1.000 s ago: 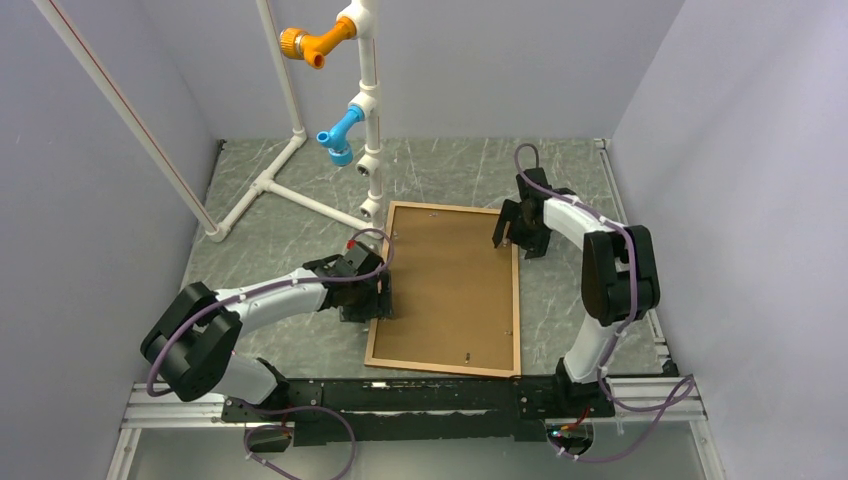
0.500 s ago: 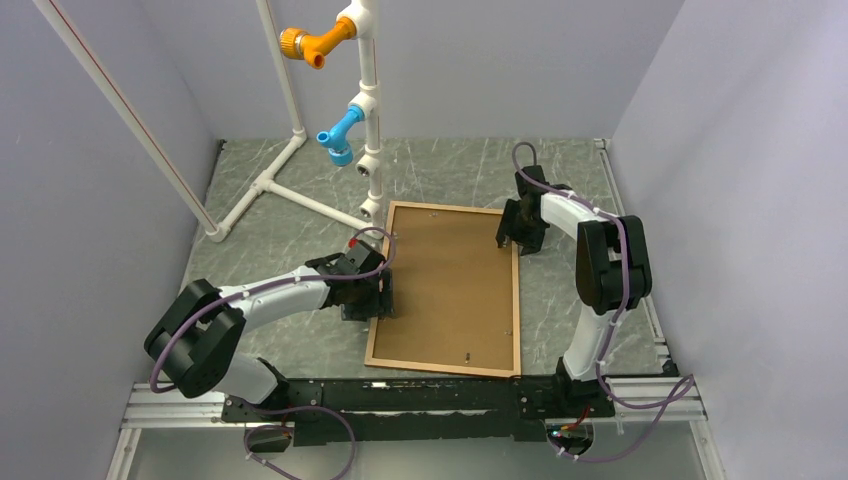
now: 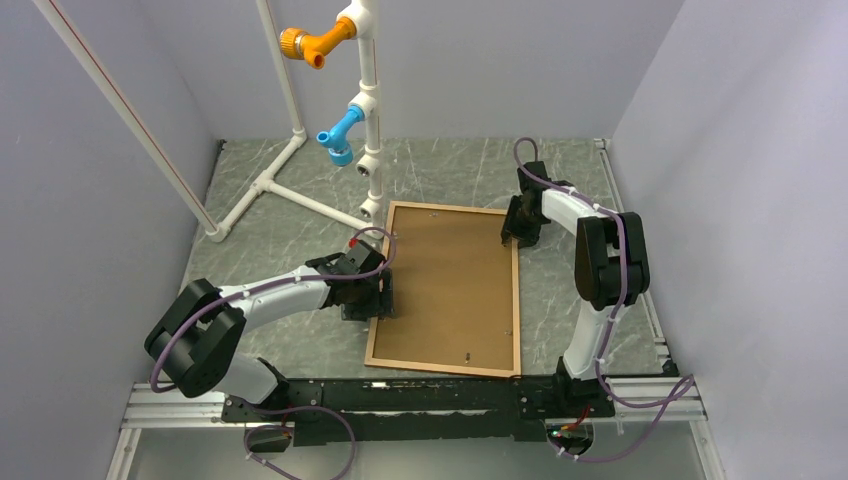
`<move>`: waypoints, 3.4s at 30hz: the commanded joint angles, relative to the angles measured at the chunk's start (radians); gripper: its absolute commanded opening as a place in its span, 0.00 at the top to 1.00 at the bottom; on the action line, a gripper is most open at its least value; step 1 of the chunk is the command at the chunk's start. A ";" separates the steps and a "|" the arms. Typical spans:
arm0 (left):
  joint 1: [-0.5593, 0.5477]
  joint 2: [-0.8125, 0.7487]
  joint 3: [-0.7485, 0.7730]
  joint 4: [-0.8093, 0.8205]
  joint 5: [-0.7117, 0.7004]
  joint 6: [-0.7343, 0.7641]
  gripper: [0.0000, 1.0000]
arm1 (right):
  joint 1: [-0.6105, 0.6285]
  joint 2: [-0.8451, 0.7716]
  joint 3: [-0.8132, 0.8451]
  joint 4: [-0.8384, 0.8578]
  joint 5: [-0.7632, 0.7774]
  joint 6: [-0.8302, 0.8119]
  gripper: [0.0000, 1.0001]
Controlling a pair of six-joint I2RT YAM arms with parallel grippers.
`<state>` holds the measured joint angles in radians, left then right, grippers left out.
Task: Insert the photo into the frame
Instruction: Install the photo frame at the center of the board.
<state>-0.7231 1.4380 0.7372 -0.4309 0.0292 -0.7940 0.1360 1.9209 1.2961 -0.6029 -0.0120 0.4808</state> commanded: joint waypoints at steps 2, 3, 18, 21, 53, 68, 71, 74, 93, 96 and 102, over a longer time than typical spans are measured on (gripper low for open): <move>0.003 0.036 0.002 0.007 -0.019 0.026 0.26 | -0.011 0.024 0.008 0.006 0.044 -0.020 0.75; 0.003 0.037 0.002 0.006 -0.019 0.026 0.26 | -0.010 0.025 0.006 0.005 0.045 -0.021 0.80; 0.004 0.007 0.004 -0.005 -0.022 0.025 0.25 | -0.010 -0.022 -0.004 -0.002 0.021 -0.038 0.81; 0.007 -0.009 0.003 -0.008 -0.023 0.026 0.25 | -0.011 -0.055 0.000 -0.008 0.017 -0.041 0.55; -0.035 0.095 0.078 0.199 0.132 -0.008 0.25 | -0.020 -0.490 -0.466 0.091 -0.194 0.035 0.17; -0.183 0.242 0.270 0.181 0.123 -0.053 0.25 | -0.121 -0.540 -0.496 0.055 -0.211 0.010 0.17; -0.205 0.272 0.306 0.164 0.116 -0.054 0.25 | -0.144 -0.562 -0.520 0.049 -0.215 0.009 0.17; -0.210 0.275 0.314 0.153 0.107 -0.056 0.25 | -0.173 -0.572 -0.551 0.052 -0.226 0.010 0.17; -0.147 0.205 0.288 0.082 0.040 -0.059 0.24 | -0.284 -0.544 -0.439 0.037 -0.051 -0.037 0.07; -0.138 0.218 0.307 0.094 0.055 -0.046 0.24 | -0.295 -0.491 -0.465 0.077 -0.094 -0.036 0.07; -0.138 0.265 0.348 0.113 0.082 -0.034 0.24 | -0.295 -0.513 -0.570 0.123 -0.204 -0.031 0.07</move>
<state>-0.8585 1.6844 1.0370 -0.3626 0.0723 -0.8330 -0.1570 1.4467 0.7834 -0.5251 -0.1326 0.4591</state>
